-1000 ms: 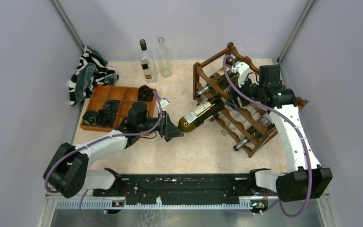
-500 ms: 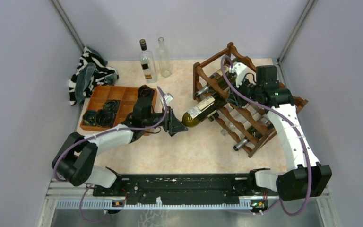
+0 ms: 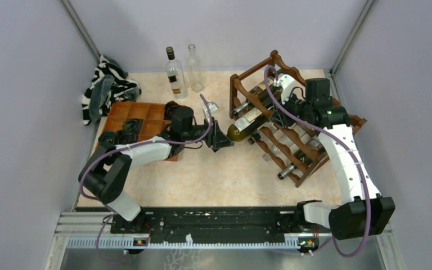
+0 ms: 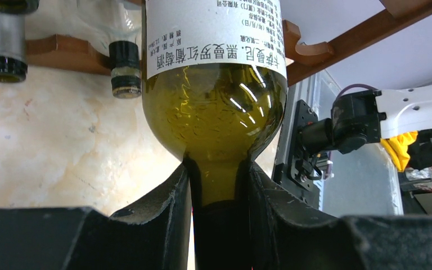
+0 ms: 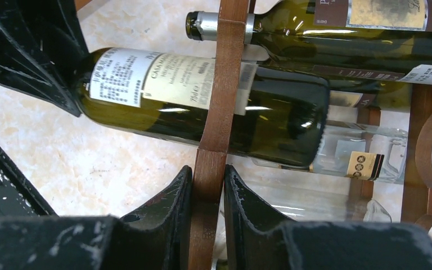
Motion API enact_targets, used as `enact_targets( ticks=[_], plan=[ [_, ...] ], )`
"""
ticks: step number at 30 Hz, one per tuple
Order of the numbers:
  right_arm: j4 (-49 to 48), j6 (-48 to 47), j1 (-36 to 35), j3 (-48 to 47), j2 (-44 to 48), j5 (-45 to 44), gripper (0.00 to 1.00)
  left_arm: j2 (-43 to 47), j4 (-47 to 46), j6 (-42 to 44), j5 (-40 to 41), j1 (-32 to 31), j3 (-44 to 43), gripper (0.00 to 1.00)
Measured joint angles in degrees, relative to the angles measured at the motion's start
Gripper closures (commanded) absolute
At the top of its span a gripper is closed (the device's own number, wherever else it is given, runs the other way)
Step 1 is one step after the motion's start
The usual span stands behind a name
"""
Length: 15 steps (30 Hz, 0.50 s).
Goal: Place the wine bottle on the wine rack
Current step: Place the wine bottle in the wine rack.
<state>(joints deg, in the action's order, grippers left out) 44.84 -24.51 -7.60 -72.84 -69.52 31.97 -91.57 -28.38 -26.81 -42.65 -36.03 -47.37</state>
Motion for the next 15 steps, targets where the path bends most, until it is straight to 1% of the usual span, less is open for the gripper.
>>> enact_targets(
  ticks=[15],
  plan=[
    [-0.4, 0.6, 0.2, 0.2, 0.1, 0.4, 0.89, -9.4, 1.1, 7.7, 10.8, -5.4, -11.6, 1.0]
  ],
)
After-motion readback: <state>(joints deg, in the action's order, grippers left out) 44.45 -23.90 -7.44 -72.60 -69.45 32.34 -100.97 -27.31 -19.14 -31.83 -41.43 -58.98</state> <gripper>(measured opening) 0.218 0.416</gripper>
